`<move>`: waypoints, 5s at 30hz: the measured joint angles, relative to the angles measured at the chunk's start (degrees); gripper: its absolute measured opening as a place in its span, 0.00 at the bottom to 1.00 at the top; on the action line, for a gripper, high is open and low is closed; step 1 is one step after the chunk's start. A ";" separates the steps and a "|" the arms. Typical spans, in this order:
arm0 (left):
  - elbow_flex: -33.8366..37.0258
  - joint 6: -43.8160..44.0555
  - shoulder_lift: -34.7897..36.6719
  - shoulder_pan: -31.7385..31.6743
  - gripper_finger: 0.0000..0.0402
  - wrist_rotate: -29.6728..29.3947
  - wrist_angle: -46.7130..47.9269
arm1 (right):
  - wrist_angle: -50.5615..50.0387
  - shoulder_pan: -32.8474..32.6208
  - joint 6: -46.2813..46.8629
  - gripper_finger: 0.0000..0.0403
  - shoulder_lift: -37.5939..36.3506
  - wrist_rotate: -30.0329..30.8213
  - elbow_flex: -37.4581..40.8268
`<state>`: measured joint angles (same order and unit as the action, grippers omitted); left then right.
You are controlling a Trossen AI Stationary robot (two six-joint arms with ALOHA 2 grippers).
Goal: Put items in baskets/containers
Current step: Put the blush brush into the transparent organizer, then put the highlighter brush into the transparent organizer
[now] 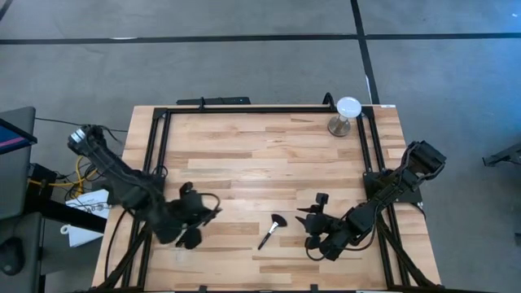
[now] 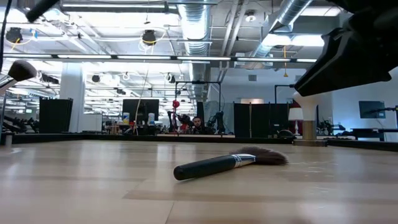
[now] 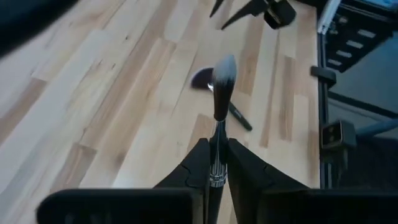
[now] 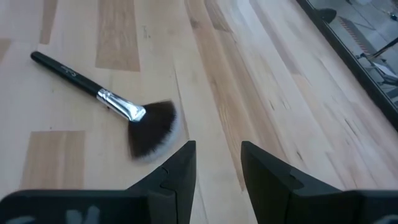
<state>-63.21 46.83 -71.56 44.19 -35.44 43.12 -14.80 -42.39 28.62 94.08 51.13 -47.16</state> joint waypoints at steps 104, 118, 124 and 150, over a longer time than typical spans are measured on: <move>29.19 -20.50 11.21 -3.42 0.35 10.67 -23.61 | 25.05 -0.61 14.47 0.29 11.19 -0.13 0.00; 22.24 -16.60 10.64 -7.42 0.26 16.79 -2.04 | 24.97 -0.61 14.36 0.29 11.17 -0.13 0.00; 18.40 -16.51 10.66 -6.60 0.23 19.38 -1.25 | 24.97 -0.68 14.32 0.29 11.15 -0.13 0.00; 16.23 -29.93 -10.03 -13.72 0.42 15.78 -38.23 | 24.64 -0.70 14.43 0.29 11.13 -0.17 0.00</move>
<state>-46.98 16.91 -81.60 30.48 -19.66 4.89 9.85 -43.09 43.05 105.21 50.96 -47.16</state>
